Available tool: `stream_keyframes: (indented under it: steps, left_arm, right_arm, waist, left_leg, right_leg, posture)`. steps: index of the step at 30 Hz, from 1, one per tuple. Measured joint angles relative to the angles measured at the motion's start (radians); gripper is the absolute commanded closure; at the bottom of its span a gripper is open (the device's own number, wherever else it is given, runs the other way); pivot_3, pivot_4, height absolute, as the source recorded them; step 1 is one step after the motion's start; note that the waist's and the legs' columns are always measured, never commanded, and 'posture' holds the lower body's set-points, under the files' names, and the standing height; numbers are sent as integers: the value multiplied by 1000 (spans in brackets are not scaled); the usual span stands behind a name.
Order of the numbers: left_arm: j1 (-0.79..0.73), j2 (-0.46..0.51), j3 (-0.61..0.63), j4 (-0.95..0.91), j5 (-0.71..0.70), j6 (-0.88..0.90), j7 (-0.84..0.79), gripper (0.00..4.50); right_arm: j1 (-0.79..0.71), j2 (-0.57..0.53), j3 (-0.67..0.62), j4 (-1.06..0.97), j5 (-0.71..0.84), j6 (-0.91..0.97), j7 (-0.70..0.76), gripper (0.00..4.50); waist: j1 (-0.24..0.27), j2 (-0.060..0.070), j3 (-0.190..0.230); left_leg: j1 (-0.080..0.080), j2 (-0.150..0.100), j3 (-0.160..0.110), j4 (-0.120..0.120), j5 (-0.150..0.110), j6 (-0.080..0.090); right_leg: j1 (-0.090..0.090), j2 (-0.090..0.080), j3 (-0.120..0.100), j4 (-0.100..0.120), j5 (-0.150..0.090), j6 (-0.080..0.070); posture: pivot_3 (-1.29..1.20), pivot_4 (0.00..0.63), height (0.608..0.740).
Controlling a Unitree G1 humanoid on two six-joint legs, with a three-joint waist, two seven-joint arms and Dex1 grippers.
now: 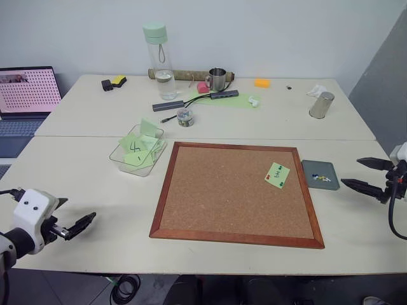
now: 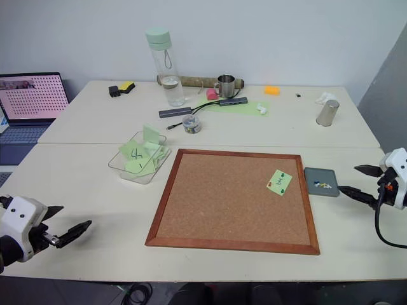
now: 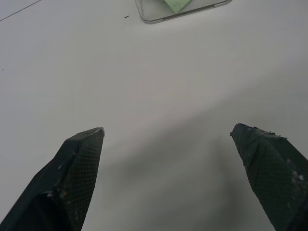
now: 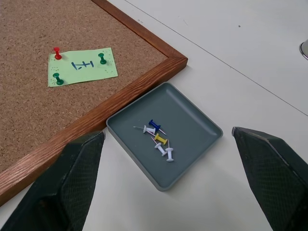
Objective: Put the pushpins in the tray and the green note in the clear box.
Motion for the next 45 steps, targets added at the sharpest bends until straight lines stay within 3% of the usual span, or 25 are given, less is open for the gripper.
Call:
stream_keyframes:
  steps: [31,36,45]
  left_arm:
    - [-114,-31,-16,-22,7,79,27,2]
    - [-175,-42,-72,-106,-44,105,4,978]
    - [-436,-62,-389,-305,-74,165,-42,2861]
  right_arm:
    - [3,16,3,1,-35,-28,-23,45]
    - [1,17,7,-12,-34,-22,-19,0]
    - [-7,46,44,-124,-11,34,-9,0]
  waist:
    - [0,0,0]
    - [4,0,0]
    - [3,0,0]
  left_leg:
    - [0,0,0,0,0,0]
    - [-1,0,0,1,0,0]
    - [-1,0,0,1,0,0]
  right_leg:
    - [0,0,0,0,0,0]
    - [0,0,0,0,0,0]
    - [0,0,0,0,0,0]
  posture:
    - [0,150,740]
    - [0,150,740]
    - [0,150,740]
